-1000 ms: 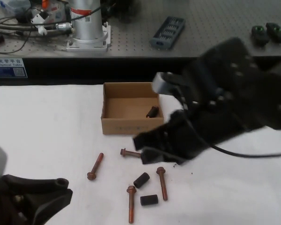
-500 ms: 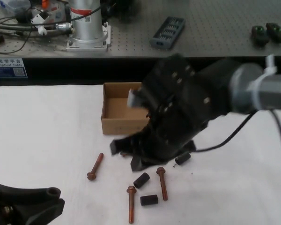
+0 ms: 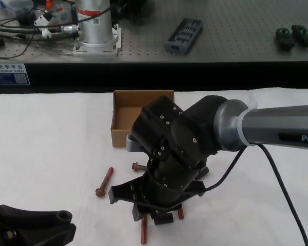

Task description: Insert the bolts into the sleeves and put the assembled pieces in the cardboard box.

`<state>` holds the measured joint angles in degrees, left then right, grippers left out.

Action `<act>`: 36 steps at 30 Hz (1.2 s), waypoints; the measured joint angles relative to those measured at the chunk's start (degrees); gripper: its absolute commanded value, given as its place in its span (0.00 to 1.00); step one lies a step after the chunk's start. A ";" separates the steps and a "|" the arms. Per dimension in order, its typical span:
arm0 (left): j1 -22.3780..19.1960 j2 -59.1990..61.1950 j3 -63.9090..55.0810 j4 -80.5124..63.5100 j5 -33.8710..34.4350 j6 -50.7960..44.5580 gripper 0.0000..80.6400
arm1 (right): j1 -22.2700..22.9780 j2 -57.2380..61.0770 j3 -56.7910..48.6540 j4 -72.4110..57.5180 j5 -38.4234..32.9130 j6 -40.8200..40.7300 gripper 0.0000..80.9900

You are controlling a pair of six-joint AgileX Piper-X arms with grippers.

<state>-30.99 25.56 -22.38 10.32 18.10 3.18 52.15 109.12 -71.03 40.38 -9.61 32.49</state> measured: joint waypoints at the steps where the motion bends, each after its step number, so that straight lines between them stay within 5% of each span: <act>1: 0.00 0.00 0.00 0.00 -0.02 0.00 0.01 | 0.00 0.29 0.00 -0.27 0.07 0.01 0.33; 13: 0.00 0.00 0.00 0.16 0.10 0.00 0.01 | 0.00 3.90 -0.49 -2.43 0.03 0.01 0.33; 21: 0.00 0.00 0.00 0.14 0.10 0.00 0.01 | -0.14 4.32 -0.84 -2.03 0.46 0.48 0.00; 36: 0.00 0.00 0.00 0.14 0.10 0.00 0.01 | 0.46 2.50 -0.50 -2.60 6.22 -8.51 0.05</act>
<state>-30.99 25.56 -22.38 10.46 18.20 3.18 52.61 111.61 -71.53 37.79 -3.39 23.97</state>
